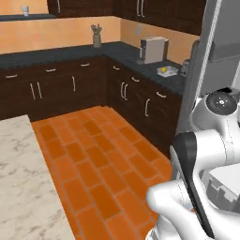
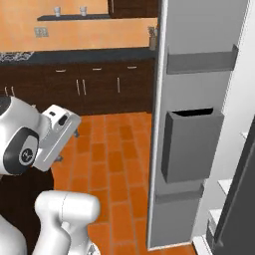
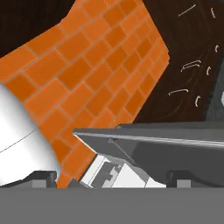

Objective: Take the meat container that has the steak and place it on the second highest rack of the freezer. Then take the vegetable container that has the lemon and garlic and place it on the highest rack of the freezer.

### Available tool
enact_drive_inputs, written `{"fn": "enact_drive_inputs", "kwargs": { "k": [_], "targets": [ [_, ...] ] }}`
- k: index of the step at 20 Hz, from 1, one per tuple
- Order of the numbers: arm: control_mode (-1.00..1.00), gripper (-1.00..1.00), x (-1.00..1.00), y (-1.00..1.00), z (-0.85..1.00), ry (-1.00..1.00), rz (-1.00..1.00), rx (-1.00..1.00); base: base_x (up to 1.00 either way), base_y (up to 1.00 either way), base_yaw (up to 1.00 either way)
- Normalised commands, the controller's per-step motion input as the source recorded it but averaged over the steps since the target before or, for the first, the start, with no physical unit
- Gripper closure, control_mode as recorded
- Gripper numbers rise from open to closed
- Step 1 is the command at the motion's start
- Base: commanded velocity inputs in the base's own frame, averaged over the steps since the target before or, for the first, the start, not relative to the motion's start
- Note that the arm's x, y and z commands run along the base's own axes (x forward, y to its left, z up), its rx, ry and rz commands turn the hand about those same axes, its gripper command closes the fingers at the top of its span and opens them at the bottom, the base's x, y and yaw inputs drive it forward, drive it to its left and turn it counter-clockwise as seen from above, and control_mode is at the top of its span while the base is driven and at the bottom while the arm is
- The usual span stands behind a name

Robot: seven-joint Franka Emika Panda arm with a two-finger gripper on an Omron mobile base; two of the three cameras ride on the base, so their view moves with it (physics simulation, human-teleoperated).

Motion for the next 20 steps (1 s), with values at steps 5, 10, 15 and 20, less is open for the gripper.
{"fn": "enact_drive_inputs", "kwargs": {
  "k": [5,10,15,20],
  "targets": [
    [1.00,-1.00,0.00,0.00,0.00,0.00,0.00,0.00,0.84,0.08,0.49],
    [1.00,-1.00,0.00,0.00,0.00,0.00,0.00,0.00,1.00,0.00,0.24],
    [1.00,-1.00,0.00,0.00,0.00,0.00,0.00,0.00,1.00,0.00,0.12],
    [1.00,-1.00,0.00,0.00,0.00,0.00,0.00,0.00,0.98,-0.01,-0.13]
  ]
}}
